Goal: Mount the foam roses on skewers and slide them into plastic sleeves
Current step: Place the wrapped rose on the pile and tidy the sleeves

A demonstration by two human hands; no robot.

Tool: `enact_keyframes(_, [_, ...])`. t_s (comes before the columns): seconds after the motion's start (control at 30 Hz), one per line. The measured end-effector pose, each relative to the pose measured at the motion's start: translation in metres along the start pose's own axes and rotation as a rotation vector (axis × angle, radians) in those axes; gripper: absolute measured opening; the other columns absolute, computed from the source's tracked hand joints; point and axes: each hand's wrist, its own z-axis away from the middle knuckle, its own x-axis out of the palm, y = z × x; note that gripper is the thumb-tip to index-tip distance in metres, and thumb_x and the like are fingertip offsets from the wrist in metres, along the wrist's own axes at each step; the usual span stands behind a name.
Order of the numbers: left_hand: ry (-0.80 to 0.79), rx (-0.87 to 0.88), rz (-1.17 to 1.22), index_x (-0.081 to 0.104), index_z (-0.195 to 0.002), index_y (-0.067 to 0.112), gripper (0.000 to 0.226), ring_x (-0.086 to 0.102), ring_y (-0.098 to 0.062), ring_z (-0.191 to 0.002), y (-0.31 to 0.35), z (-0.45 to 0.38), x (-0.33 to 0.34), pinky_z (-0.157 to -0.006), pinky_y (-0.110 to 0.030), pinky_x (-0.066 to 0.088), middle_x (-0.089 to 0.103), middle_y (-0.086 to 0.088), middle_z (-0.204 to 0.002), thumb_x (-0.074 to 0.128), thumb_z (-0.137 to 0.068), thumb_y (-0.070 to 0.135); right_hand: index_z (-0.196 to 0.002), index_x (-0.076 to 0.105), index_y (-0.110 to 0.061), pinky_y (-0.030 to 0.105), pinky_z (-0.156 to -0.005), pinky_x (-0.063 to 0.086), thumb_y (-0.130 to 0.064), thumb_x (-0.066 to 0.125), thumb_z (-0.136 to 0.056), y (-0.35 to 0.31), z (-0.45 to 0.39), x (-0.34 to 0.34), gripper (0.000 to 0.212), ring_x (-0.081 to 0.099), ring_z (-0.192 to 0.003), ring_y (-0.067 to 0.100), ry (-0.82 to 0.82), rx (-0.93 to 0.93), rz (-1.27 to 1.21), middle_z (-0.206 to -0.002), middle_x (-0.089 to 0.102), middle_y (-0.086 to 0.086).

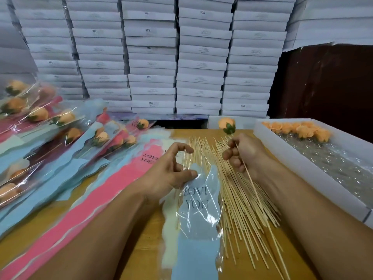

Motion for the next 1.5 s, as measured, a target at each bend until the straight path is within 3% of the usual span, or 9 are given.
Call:
enact_keyframes(0.27, [-0.123,0.024,0.043,0.050,-0.123,0.031,0.052,0.041,-0.014,-0.051,0.003,0.002,-0.001,-0.052,-0.020,0.037,0.046,-0.002,-0.053,0.074,-0.087,0.003,-0.095,0.058,-0.013,0.016,-0.034,0.021,-0.020,0.043,-0.104,-0.060,-0.039,0.016,0.019,0.045,-0.040,0.011,0.041,-0.060,0.010,-0.053,0.066,0.004])
enact_keyframes(0.4, [-0.190,0.032,0.046,0.051,-0.119,0.029,0.048,0.041,-0.014,-0.048,0.007,0.004,-0.002,-0.051,-0.021,0.036,0.048,-0.002,-0.051,0.074,-0.086,0.002,-0.091,0.054,-0.014,0.017,-0.035,0.019,-0.017,0.037,-0.105,-0.084,-0.064,0.015,0.023,0.040,-0.051,0.015,0.129,-0.088,-0.033,-0.057,0.059,0.006])
enact_keyframes(0.63, [-0.296,-0.005,0.057,0.040,-0.113,0.027,0.055,0.041,-0.010,-0.044,0.006,0.004,-0.002,-0.047,-0.018,0.035,0.049,0.006,-0.048,0.074,-0.083,-0.005,-0.083,0.050,-0.012,0.015,-0.037,0.018,-0.007,0.032,-0.103,-0.098,-0.086,0.006,0.027,0.034,-0.050,0.015,0.313,-0.111,-0.018,-0.066,0.056,0.010])
enact_keyframes(0.77, [-0.313,-0.027,0.079,0.044,-0.109,0.032,0.056,0.046,-0.017,-0.047,0.008,0.005,-0.002,-0.047,-0.022,0.039,0.055,-0.009,-0.056,0.080,-0.076,0.004,-0.084,0.051,-0.012,0.016,-0.036,0.020,-0.007,0.032,-0.103,-0.094,-0.093,0.006,0.027,0.034,-0.054,0.015,0.328,-0.078,-0.003,-0.066,0.058,0.009])
enact_keyframes(0.97, [-0.281,-0.081,0.107,0.038,-0.108,0.024,0.056,0.055,-0.012,-0.051,0.007,0.004,-0.001,-0.052,-0.022,0.044,0.062,-0.001,-0.060,0.077,-0.076,0.001,-0.087,0.052,-0.011,0.015,-0.037,0.020,-0.008,0.032,-0.102,-0.088,-0.097,0.009,0.025,0.033,-0.055,0.015,0.323,-0.050,0.024,-0.065,0.058,0.008])
enact_keyframes(1.1, [-0.176,-0.102,0.167,0.049,-0.119,0.038,0.075,0.064,-0.031,-0.072,0.006,0.000,-0.002,-0.074,-0.043,0.049,0.066,-0.021,-0.082,0.082,-0.067,-0.003,-0.086,0.052,-0.012,0.015,-0.036,0.020,-0.009,0.032,-0.103,-0.086,-0.098,0.011,0.026,0.033,-0.055,0.015,0.308,-0.056,0.035,-0.066,0.058,0.009])
enact_keyframes(1.2, [-0.206,-0.143,0.208,0.042,-0.132,0.033,0.085,0.070,-0.028,-0.070,0.006,0.000,-0.004,-0.065,-0.035,0.057,0.071,-0.013,-0.077,0.081,-0.069,-0.008,-0.086,0.052,-0.012,0.015,-0.035,0.021,-0.009,0.032,-0.103,-0.088,-0.096,0.010,0.027,0.035,-0.053,0.015,0.308,-0.057,0.027,-0.066,0.058,0.009])
enact_keyframes(1.3, [-0.197,-0.146,0.215,0.045,-0.131,0.031,0.085,0.070,-0.029,-0.070,0.006,0.001,-0.004,-0.062,-0.031,0.056,0.069,-0.010,-0.072,0.082,-0.068,-0.011,-0.087,0.053,-0.012,0.016,-0.034,0.022,-0.009,0.033,-0.103,-0.088,-0.096,0.008,0.026,0.036,-0.052,0.014,0.311,-0.058,0.023,-0.065,0.058,0.008])
enact_keyframes(1.5, [-0.131,-0.167,0.213,0.054,-0.125,0.031,0.081,0.068,-0.037,-0.076,0.005,0.001,-0.001,-0.067,-0.039,0.058,0.067,-0.013,-0.077,0.087,-0.063,-0.010,-0.085,0.054,-0.013,0.013,-0.035,0.022,-0.009,0.033,-0.103,-0.089,-0.094,0.003,0.027,0.037,-0.052,0.014,0.323,-0.045,-0.014,-0.064,0.059,0.007])
